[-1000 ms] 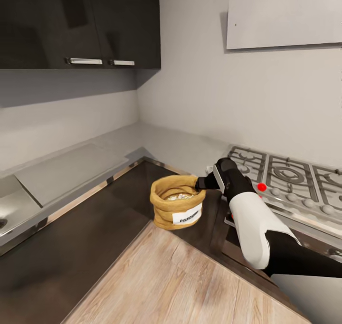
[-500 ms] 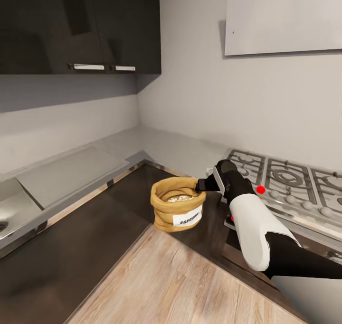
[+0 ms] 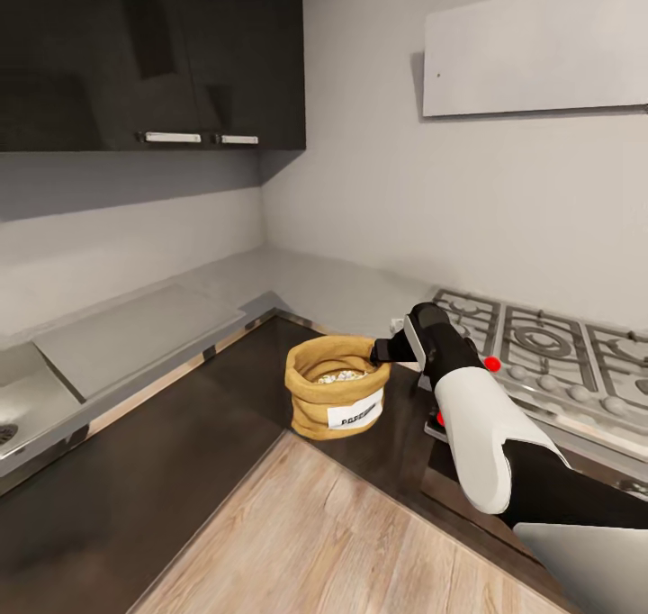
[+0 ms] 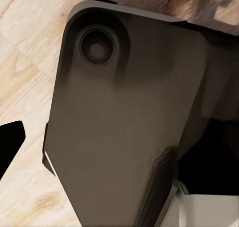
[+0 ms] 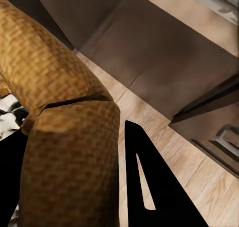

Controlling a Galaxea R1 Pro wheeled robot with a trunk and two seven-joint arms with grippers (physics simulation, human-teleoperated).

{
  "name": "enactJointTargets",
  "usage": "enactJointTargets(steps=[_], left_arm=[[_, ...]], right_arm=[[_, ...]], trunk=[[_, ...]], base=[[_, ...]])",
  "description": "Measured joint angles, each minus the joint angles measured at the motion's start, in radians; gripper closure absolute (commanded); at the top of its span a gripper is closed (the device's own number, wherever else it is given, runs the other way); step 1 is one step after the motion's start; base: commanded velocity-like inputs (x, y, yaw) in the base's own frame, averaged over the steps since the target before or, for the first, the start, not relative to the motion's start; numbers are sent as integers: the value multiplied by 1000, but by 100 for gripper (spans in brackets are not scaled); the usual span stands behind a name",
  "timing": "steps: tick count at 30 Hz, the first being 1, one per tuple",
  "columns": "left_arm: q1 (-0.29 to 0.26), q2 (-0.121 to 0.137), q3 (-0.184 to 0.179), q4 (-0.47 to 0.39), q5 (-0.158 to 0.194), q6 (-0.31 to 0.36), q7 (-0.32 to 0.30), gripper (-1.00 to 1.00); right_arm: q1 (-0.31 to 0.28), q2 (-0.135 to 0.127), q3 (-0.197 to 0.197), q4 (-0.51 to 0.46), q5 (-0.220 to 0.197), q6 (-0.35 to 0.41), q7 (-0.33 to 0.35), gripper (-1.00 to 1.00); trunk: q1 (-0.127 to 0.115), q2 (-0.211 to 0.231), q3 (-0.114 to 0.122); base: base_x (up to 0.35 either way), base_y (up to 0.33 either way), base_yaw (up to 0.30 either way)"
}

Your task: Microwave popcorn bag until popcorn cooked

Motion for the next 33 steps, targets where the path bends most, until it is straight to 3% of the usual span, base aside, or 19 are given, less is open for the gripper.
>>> enactJointTargets(steps=[26, 33], left_arm=[[0, -1, -1, 0, 0, 0, 0, -100], [0, -1, 0, 0, 0, 0, 0, -100]], right_arm=[[0, -1, 0, -1, 3, 0, 2, 100], [0, -9, 0, -1, 5, 0, -29, 100]], trunk=[[0, 0, 42], [0, 0, 43]], base=[[0, 0, -20], [0, 0, -5]])
